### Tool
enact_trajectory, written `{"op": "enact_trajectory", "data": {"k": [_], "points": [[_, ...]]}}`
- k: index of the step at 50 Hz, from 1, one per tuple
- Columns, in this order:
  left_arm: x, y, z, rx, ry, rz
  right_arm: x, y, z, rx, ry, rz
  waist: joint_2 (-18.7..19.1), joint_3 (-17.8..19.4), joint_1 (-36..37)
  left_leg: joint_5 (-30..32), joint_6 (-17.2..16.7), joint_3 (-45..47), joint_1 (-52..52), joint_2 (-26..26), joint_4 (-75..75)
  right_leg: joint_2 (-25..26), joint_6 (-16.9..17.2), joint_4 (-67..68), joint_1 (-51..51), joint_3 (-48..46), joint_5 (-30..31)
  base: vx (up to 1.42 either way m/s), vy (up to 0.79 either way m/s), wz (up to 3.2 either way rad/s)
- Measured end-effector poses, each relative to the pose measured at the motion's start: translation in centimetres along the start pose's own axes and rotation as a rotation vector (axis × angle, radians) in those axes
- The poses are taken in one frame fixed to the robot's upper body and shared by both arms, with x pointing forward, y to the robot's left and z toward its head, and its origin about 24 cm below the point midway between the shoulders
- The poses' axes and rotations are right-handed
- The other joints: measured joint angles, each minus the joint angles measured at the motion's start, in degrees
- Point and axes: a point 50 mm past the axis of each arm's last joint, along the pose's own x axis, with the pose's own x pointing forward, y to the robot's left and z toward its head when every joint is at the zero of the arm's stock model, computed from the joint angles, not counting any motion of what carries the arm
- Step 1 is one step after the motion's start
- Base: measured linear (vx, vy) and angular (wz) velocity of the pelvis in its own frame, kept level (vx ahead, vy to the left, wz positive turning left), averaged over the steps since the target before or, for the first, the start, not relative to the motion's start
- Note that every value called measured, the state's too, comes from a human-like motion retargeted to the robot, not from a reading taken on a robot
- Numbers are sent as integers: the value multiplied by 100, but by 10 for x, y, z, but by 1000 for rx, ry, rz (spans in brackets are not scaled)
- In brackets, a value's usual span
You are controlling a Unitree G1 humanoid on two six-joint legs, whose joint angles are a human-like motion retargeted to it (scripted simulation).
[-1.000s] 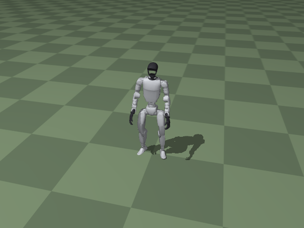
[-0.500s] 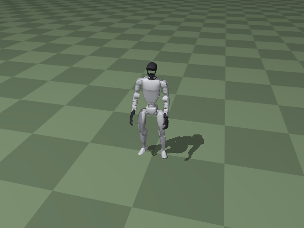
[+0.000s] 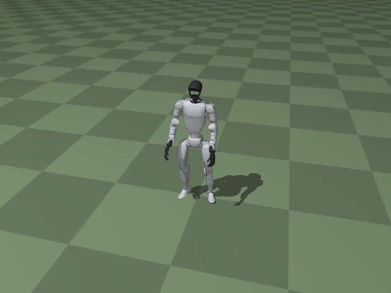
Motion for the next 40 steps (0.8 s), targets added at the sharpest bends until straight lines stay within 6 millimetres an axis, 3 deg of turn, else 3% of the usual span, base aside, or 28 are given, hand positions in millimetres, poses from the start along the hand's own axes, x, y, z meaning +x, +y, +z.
{"op": "enact_trajectory", "data": {"k": [13,23,31,40], "points": [[3,3,11,24,-50,-13,-5,11,-18,8,67,30,40,-47,160,-22,-7,-17,15,-15,11,-21,5,6,25,-22,-11,0,0,0],[-2,0,-3,39,-12,-30,-4,18,0,-44,-22,61,91,-110,-167,-60,-49,2,62,9,37,-21,-28,76,47,-48,-54,0,0,0],[-2,-8,0,42,-9,-40,-1,9,11,-29,-57,36,120,-126,-288,-59,-19,60,51,-11,18,-24,2,32,15,8,-21,0,0,0],[4,-8,23,64,-83,-44,-4,7,-15,-20,50,30,72,-172,25,-44,0,34,9,-47,5,-49,22,-19,5,-3,-1,0,0,0]]}}
